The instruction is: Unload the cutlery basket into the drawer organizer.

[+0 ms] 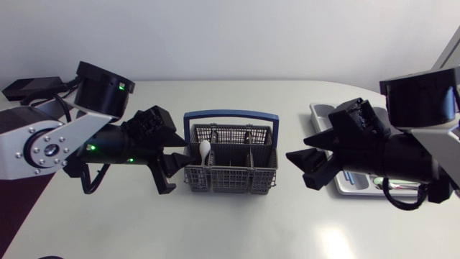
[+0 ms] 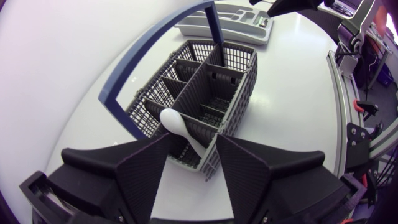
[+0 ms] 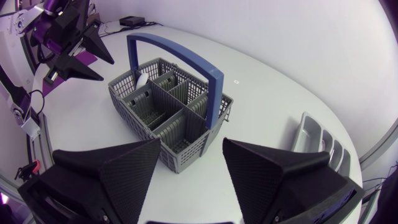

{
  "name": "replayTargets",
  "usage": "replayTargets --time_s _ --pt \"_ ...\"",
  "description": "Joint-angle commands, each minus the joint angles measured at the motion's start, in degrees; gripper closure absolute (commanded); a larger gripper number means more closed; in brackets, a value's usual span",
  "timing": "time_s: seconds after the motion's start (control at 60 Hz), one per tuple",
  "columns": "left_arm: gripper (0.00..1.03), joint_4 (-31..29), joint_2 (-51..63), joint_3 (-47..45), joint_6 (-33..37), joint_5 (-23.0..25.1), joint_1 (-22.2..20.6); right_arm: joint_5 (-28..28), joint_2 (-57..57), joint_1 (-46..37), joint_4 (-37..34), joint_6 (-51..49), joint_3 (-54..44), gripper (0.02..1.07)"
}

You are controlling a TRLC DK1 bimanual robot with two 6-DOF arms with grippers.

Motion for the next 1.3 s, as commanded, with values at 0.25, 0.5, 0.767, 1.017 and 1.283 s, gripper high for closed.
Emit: replayTargets --time_s 0.25,0.5,0.767,1.017,1.283 --pt "0.49 4.6 6.3 -1.0 -13.9 -0.1 -4.4 1.0 2.7 1.1 2.9 2.8 -0.9 0.34" --pt "0.49 13.4 7.8 -1.5 -13.9 -8.7 -7.6 1.0 2.1 1.1 2.9 2.8 -1.4 0.34" --pt "0.49 17.7 10.9 -0.7 -12.6 -14.0 -8.0 1.0 2.0 1.5 3.6 1.7 -1.3 0.34" --pt "0.49 19.6 13.4 1.3 -12.6 -19.6 -9.8 1.0 2.9 2.5 5.1 1.6 -1.9 0.34" --pt "0.47 22.4 14.0 0.9 -12.7 -22.5 -10.9 1.0 2.8 3.9 5.2 1.5 -2.0 0.34"
